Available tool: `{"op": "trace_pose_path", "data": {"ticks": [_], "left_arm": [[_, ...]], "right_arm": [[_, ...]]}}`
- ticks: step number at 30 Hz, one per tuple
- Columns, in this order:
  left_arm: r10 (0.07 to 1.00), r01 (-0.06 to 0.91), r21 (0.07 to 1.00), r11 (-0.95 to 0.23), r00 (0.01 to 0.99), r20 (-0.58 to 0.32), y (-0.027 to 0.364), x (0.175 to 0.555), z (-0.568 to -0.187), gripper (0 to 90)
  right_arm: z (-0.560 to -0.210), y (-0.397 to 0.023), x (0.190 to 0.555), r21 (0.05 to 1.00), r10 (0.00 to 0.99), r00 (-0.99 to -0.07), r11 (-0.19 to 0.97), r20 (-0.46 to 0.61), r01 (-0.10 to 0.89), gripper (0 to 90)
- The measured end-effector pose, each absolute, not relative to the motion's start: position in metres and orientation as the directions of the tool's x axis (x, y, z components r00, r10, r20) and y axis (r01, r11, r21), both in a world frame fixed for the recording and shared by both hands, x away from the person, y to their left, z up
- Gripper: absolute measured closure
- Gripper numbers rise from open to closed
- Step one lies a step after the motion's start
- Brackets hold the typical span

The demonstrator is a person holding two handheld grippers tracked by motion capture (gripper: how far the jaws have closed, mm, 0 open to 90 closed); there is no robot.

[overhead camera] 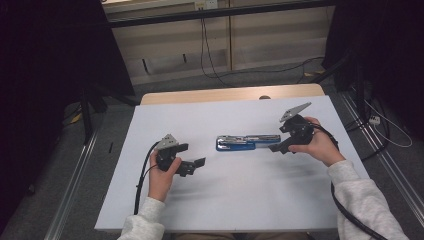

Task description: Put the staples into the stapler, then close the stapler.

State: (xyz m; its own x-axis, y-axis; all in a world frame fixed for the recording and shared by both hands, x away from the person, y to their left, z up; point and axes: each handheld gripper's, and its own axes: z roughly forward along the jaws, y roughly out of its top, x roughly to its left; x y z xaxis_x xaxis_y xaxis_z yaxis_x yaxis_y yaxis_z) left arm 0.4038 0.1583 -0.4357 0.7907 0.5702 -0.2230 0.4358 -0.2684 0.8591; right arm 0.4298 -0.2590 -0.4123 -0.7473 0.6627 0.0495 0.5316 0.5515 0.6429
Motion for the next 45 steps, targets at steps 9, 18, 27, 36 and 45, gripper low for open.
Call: {"op": "trace_pose_path", "data": {"ticks": [9,18,27,36,45], "left_arm": [[0.58,0.428,0.859,-0.282,0.789,-0.202,0.141,0.416,-0.437,3.4],[0.63,0.461,0.846,-0.267,0.748,-0.209,0.127,0.431,-0.437,5.1],[0.699,0.498,0.816,-0.292,0.694,-0.174,0.117,0.444,-0.446,48.8],[0.718,0.563,0.755,-0.336,0.672,-0.181,0.095,0.46,-0.461,89.7],[0.705,0.569,0.739,-0.359,0.685,-0.185,0.085,0.465,-0.467,90.0]], "right_arm": [[-0.415,-0.275,0.418,0.667,0.699,-0.712,0.497,0.071,0.555,8.0],[-0.417,-0.288,0.409,0.677,0.733,-0.677,0.464,0.068,0.571,7.9],[-0.419,-0.3,0.402,0.701,0.772,-0.632,0.415,0.066,0.58,25.1],[-0.438,-0.3,0.404,0.666,0.804,-0.591,0.401,0.074,0.629,84.2],[-0.452,-0.283,0.419,0.645,0.8,-0.598,0.427,0.059,0.634,90.0]]}}
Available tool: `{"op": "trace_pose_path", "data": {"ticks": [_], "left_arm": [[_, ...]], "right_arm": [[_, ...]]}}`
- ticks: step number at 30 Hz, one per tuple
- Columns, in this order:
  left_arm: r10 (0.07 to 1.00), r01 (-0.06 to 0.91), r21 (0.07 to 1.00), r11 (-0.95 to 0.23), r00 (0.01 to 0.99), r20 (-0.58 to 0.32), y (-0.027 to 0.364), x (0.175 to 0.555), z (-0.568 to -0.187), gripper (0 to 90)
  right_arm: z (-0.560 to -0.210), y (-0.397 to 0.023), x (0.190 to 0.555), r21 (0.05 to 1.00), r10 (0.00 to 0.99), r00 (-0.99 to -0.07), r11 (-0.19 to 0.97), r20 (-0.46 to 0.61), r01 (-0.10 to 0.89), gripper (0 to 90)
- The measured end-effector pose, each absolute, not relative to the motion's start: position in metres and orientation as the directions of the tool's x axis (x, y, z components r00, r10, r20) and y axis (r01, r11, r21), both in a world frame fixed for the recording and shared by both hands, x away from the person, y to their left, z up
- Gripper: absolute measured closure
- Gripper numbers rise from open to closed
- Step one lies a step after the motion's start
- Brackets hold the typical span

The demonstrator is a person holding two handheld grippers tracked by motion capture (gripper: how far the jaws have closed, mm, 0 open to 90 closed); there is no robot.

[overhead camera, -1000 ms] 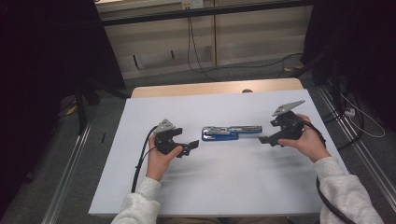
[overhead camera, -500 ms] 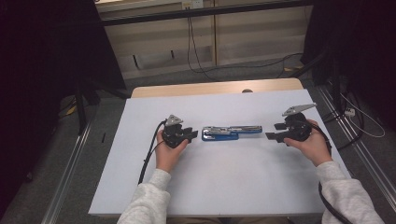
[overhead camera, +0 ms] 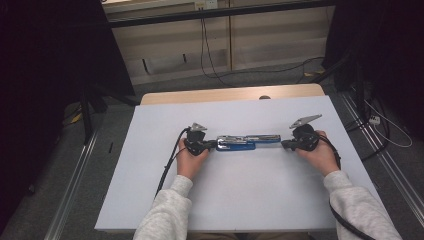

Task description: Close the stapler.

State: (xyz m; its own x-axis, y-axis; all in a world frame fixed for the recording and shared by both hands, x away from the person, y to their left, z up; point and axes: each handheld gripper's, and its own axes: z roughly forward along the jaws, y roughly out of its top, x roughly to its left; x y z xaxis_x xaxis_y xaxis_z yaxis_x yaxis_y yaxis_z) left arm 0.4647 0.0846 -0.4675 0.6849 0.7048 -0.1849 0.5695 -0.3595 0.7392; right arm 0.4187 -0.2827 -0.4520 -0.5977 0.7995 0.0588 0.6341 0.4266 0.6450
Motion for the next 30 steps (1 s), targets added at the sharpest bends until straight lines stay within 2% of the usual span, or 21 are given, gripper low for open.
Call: {"op": "trace_pose_path", "data": {"ticks": [10,13,14,16,17,21,22,24,25,26,27,28,30], "left_arm": [[0.706,0.572,0.738,-0.36,0.684,-0.185,0.084,0.465,-0.468,90.0],[0.709,0.569,0.74,-0.358,0.682,-0.181,0.084,0.465,-0.468,90.0],[0.707,0.567,0.74,-0.361,0.684,-0.179,0.084,0.465,-0.468,90.0],[0.707,0.566,0.741,-0.362,0.684,-0.177,0.084,0.464,-0.468,90.0],[0.708,0.568,0.74,-0.36,0.683,-0.18,0.084,0.465,-0.468,90.0],[0.709,0.567,0.742,-0.358,0.682,-0.179,0.084,0.465,-0.468,89.9],[0.709,0.567,0.744,-0.355,0.681,-0.181,0.086,0.465,-0.468,88.7],[0.72,0.576,0.746,-0.335,0.667,-0.192,0.087,0.465,-0.467,82.5],[0.723,0.573,0.751,-0.328,0.664,-0.191,0.09,0.465,-0.465,73.7],[0.723,0.573,0.751,-0.328,0.664,-0.191,0.09,0.465,-0.465,70.9],[0.732,0.578,0.752,-0.317,0.653,-0.194,0.092,0.464,-0.463,62.3],[0.736,0.578,0.755,-0.311,0.648,-0.193,0.095,0.464,-0.461,62.3],[0.726,0.563,0.764,-0.315,0.662,-0.189,0.1,0.462,-0.457,56.1]], "right_arm": [[-0.451,-0.276,0.421,0.661,0.79,-0.609,0.418,0.074,0.623,89.2],[-0.446,-0.278,0.42,0.697,0.788,-0.607,0.378,0.104,0.61,89.2],[-0.443,-0.279,0.419,0.724,0.777,-0.612,0.339,0.144,0.601,87.2],[-0.442,-0.278,0.419,0.728,0.777,-0.612,0.333,0.148,0.599,86.0],[-0.44,-0.277,0.418,0.726,0.775,-0.618,0.346,0.135,0.594,81.3],[-0.44,-0.276,0.418,0.737,0.769,-0.623,0.339,0.142,0.585,75.4],[-0.44,-0.275,0.418,0.733,0.774,-0.616,0.336,0.143,0.592,69.8],[-0.441,-0.273,0.417,0.73,0.774,-0.616,0.335,0.147,0.596,63.3],[-0.443,-0.271,0.416,0.725,0.779,-0.608,0.328,0.155,0.606,53.6],[-0.443,-0.271,0.416,0.725,0.779,-0.608,0.328,0.155,0.606,53.6],[-0.444,-0.269,0.413,0.728,0.77,-0.618,0.331,0.16,0.601,45.6],[-0.444,-0.269,0.413,0.728,0.77,-0.618,0.331,0.16,0.601,45.6],[-0.444,-0.268,0.41,0.723,0.769,-0.616,0.325,0.173,0.609,37.4]]}}
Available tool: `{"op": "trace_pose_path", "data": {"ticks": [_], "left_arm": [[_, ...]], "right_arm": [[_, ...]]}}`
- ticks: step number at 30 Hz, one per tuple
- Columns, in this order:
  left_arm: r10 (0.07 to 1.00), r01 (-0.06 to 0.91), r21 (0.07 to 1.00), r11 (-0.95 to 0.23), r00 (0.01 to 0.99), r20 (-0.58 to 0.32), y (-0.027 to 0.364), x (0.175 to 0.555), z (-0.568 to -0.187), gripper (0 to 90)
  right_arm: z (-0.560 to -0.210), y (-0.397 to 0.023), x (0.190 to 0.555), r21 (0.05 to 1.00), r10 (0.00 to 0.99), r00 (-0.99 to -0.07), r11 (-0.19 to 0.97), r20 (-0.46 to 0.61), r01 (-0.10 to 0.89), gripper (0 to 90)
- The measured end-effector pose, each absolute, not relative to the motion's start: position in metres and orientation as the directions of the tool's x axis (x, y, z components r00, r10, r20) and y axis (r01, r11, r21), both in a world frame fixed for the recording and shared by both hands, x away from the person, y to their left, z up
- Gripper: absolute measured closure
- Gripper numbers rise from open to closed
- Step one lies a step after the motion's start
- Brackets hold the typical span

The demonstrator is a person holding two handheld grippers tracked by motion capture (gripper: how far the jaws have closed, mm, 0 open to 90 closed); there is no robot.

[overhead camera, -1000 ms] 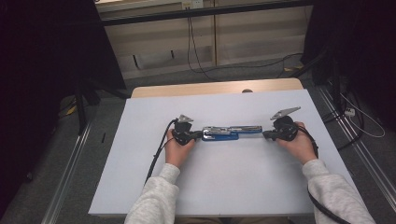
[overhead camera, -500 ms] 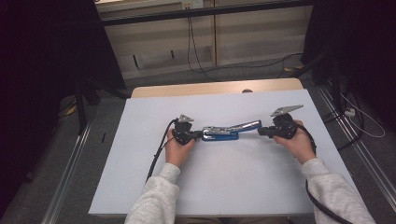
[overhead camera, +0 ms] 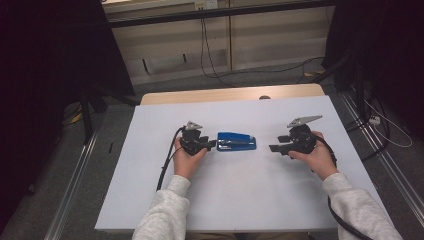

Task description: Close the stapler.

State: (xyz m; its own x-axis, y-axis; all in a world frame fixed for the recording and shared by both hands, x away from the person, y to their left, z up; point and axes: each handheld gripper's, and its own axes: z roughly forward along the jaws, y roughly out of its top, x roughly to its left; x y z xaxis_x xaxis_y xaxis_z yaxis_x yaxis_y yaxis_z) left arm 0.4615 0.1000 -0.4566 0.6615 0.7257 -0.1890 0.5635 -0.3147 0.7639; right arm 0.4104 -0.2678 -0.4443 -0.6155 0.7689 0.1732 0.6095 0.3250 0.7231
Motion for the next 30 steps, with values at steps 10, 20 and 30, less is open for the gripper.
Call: {"op": "trace_pose_path", "data": {"ticks": [10,20,30], "left_arm": [[0.693,0.541,0.801,-0.255,0.68,-0.239,0.127,0.443,-0.437,15.0],[0.651,0.491,0.829,-0.267,0.726,-0.221,0.142,0.425,-0.43,8.5],[0.651,0.467,0.849,-0.248,0.729,-0.211,0.164,0.404,-0.424,7.0]], "right_arm": [[-0.437,-0.264,0.391,0.742,0.766,-0.621,0.318,0.166,0.59,18.7],[-0.435,-0.268,0.369,0.737,0.76,-0.631,0.335,0.157,0.587,13.4],[-0.43,-0.275,0.349,0.747,0.754,-0.639,0.336,0.152,0.574,12.1]]}}
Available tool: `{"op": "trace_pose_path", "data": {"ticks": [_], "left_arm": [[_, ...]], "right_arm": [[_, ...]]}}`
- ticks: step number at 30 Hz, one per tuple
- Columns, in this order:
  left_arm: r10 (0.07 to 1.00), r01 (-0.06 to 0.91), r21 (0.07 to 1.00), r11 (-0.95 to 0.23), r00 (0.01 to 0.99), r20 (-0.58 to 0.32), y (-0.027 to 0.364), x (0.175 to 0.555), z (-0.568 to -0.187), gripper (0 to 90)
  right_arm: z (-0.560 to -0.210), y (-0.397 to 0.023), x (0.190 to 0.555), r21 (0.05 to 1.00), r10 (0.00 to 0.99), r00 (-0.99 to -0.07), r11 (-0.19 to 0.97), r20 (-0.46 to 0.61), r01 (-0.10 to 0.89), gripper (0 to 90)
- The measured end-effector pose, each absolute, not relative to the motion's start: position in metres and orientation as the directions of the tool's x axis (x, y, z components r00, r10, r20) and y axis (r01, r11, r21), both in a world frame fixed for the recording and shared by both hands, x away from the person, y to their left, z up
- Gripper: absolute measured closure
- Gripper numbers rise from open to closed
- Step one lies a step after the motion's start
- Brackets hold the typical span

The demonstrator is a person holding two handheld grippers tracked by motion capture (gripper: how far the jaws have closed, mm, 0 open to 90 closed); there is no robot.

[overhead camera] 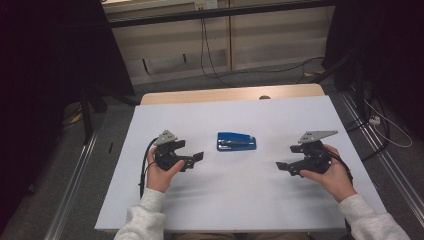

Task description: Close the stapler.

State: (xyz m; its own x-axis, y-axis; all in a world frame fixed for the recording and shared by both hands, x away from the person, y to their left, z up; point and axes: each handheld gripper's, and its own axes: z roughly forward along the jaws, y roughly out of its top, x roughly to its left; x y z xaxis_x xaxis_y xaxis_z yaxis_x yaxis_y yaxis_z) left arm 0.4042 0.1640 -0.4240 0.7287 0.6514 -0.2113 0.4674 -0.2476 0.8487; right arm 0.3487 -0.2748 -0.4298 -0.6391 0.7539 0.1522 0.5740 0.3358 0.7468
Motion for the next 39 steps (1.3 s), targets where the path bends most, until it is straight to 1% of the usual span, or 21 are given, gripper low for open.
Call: {"op": "trace_pose_path", "data": {"ticks": [4,7,17,39], "left_arm": [[0.653,0.452,0.853,-0.261,0.733,-0.189,0.172,0.397,-0.425,6.9],[0.647,0.455,0.854,-0.253,0.735,-0.2,0.176,0.392,-0.425,6.9],[0.655,0.449,0.859,-0.246,0.73,-0.194,0.19,0.382,-0.424,6.7],[0.669,0.457,0.853,-0.252,0.719,-0.187,0.22,0.358,-0.429,6.4]], "right_arm": [[-0.43,-0.276,0.341,0.748,0.751,-0.643,0.34,0.15,0.571,12.0],[-0.429,-0.278,0.336,0.745,0.753,-0.642,0.343,0.147,0.572,11.8],[-0.429,-0.284,0.323,0.738,0.75,-0.643,0.347,0.152,0.579,11.5],[-0.428,-0.293,0.31,0.739,0.753,-0.639,0.342,0.155,0.581,11.5]]}}
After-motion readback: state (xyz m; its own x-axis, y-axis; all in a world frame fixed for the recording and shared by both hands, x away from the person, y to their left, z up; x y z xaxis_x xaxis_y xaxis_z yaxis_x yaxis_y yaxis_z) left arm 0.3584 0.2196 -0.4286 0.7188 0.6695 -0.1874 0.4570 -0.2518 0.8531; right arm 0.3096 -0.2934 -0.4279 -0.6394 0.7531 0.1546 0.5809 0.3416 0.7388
